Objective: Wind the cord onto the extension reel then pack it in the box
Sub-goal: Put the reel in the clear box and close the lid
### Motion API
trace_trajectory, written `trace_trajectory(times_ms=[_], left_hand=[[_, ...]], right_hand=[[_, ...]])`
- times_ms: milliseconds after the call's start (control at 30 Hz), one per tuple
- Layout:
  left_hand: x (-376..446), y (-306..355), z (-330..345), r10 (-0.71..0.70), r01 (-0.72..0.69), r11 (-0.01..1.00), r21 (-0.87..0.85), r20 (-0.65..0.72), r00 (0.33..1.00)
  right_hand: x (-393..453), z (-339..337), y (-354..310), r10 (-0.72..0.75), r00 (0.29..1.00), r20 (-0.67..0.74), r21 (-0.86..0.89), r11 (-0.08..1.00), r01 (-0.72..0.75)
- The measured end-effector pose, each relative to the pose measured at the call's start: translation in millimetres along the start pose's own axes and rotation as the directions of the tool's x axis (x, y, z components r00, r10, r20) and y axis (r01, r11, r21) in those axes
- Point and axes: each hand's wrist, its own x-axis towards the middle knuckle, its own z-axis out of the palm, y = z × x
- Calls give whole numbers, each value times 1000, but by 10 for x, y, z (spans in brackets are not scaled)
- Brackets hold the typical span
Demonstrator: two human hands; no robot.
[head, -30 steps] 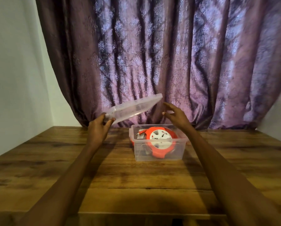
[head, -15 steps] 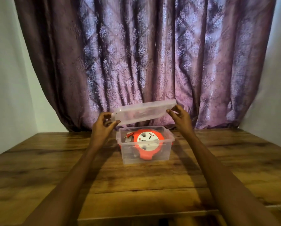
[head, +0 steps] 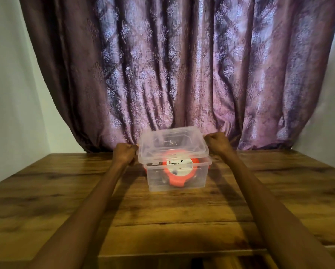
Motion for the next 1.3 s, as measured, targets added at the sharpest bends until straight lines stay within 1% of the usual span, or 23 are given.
trace_trajectory(times_ms=[67,200,333,433,567,667,767,833,967,1133,1200,1300], left_hand=[[-45,-57,38,-25,25,999,22,-24,999],[-89,-51,116,-71,70,996,57,7,997],[-131,-74,160,-112,112,993,28,25,993],[-112,-97,152,-170,178,980,-86,96,981],[-120,-109,129,-252,290,940,-178,209,945],[-121,-96,127,-327,403,881,-249,296,897],[-115,-163,109,-363,466,837,-288,347,865],[-120,-200,107,-360,466,836,-289,352,864],[-106,-200,147,-313,412,849,-330,314,896],[-121,-243,142,-329,450,826,-338,359,874],[-109,-221,184,-319,437,827,-354,345,883],[-110,-167,249,-309,432,802,-412,332,891]], right_hand=[[-24,40,63,40,997,60,-95,995,-35],[-42,43,151,79,993,87,-226,972,-58],[-58,33,238,97,988,119,-217,974,-69],[-52,17,270,116,983,142,-235,969,-80],[-115,28,294,200,954,222,-126,976,-176],[-142,36,298,294,915,277,20,950,-312],[-136,25,335,310,892,328,105,927,-360],[-137,42,379,296,892,342,181,911,-372],[-129,116,430,292,886,360,370,827,-423],[-87,132,535,307,865,397,393,795,-462],[-75,133,560,317,861,397,411,778,-475],[-57,174,582,325,854,406,492,710,-504]])
